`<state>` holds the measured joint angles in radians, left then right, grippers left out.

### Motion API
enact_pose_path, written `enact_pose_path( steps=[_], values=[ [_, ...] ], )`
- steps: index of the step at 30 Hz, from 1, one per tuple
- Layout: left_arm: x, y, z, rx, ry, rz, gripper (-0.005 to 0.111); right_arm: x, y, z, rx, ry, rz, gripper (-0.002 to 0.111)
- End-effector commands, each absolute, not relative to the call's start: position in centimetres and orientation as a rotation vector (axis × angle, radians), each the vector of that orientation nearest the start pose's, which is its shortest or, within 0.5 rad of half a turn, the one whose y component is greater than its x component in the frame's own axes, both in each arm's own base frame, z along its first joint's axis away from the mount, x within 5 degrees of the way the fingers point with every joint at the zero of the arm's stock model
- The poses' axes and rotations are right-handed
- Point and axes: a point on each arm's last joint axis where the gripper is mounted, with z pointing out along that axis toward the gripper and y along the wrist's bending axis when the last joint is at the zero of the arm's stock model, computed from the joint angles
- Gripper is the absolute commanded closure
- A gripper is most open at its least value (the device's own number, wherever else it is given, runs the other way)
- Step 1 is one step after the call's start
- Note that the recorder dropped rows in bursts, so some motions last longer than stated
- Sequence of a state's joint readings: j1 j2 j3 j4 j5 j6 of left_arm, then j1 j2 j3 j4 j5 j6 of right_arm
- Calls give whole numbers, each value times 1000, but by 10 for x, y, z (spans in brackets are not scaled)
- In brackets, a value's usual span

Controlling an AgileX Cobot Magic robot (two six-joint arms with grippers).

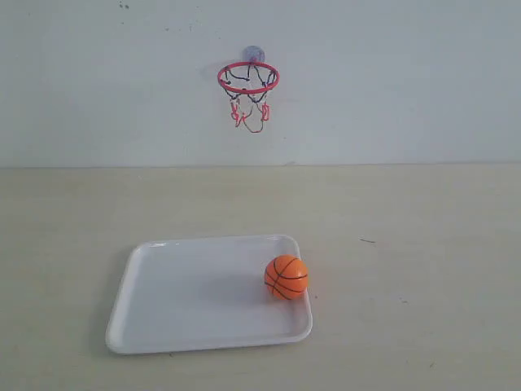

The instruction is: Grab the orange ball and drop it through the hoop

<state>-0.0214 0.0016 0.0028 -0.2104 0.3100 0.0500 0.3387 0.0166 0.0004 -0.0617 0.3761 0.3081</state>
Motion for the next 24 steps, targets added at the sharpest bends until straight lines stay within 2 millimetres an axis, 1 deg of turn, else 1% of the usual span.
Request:
enact_pose_path(
  steps=[1,10,11,14,15,16,18,20,22,24],
  values=[
    [54,-7,187,-75,1778,-183,103,53,17,190,-72,1761,401,108],
    [54,-7,187,-75,1778,-183,103,53,19,220,-62,1429,487,108],
    [54,-7,187,-75,1778,-183,103,52,19,226,-57,1356,507,108],
    [54,-7,187,-75,1778,-183,103,41,17,253,-62,1044,556,108],
    [54,-7,187,-75,1778,-183,103,39,16,257,-63,991,560,108],
    [54,-7,187,-75,1778,-183,103,35,15,267,-65,945,556,108],
    [54,-7,187,-75,1778,-183,103,31,13,287,-72,933,529,108],
    [54,-7,187,-75,1778,-183,103,31,13,309,-90,999,483,108],
    [54,-7,187,-75,1778,-183,103,37,13,328,-118,1130,422,108],
    [54,-7,187,-75,1778,-183,103,50,17,341,-148,1338,368,108]
  ],
)
